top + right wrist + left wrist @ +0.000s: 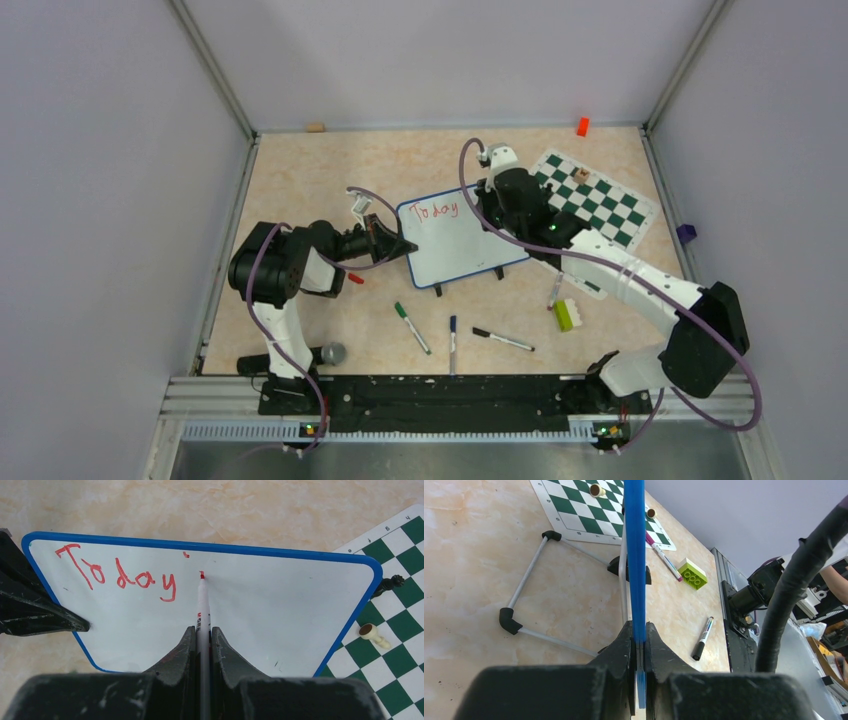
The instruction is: Write a sentence on the whiteboard
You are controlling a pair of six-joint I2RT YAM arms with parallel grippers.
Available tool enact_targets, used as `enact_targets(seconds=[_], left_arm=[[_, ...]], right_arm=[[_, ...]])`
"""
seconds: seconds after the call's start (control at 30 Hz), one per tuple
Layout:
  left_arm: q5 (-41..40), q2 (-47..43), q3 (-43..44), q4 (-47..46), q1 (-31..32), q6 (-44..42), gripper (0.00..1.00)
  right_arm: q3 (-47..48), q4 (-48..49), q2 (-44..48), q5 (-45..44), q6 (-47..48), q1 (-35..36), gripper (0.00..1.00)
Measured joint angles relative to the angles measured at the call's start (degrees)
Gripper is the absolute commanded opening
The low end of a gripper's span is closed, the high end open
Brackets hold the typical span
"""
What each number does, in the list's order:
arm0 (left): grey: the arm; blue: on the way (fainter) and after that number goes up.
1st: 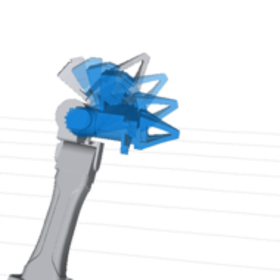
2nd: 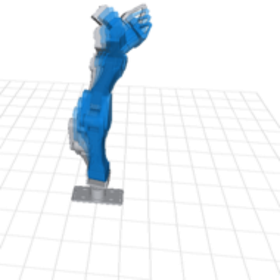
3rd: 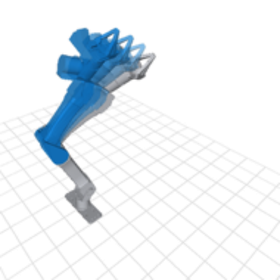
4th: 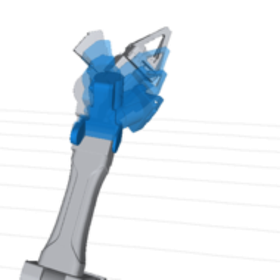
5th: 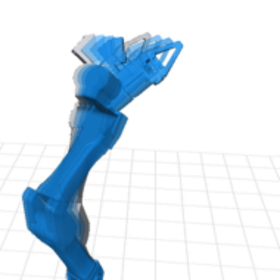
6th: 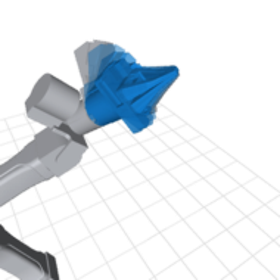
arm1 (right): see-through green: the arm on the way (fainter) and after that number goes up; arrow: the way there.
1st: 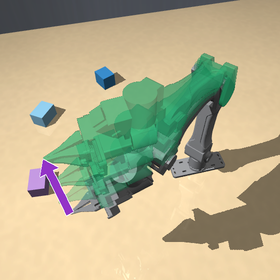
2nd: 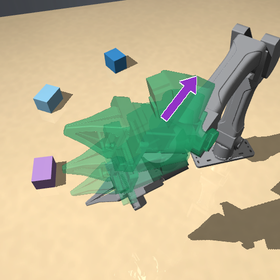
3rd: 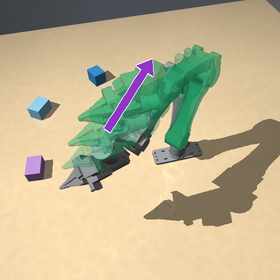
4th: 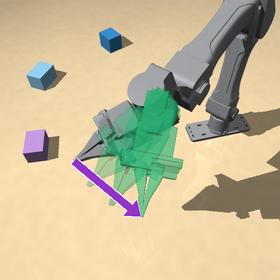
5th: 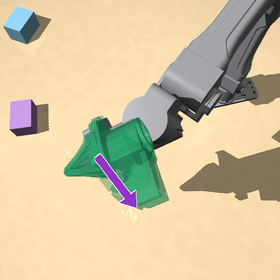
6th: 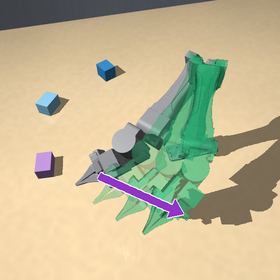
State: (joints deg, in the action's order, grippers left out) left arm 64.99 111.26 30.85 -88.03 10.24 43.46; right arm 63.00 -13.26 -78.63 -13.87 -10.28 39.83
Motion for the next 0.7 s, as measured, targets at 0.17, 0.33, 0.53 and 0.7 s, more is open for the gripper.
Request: enact_targets(seconds=[0.17,0.33,0.53,0.7], left_arm=[[-0.2,0.0,0.0,0.2,0.0,0.2,0.0],[-0.2,0.0,0.0,0.2,0.0,0.2,0.0],[-0.1,0.0,0.0,0.2,0.0,0.1,0.0],[-0.1,0.0,0.0,0.2,0.0,0.1,0.0]], right_arm=[[0.0,0.0,-0.3,0.3,0.0,0.0,0.0],[0.0,0.0,-0.3,1.0,0.0,0.0,0.0],[0.0,-0.1,-0.3,2.2,0.0,0.0,0.0],[0.0,-0.3,-0.3,3.0,0.0,0.0,0.0]])
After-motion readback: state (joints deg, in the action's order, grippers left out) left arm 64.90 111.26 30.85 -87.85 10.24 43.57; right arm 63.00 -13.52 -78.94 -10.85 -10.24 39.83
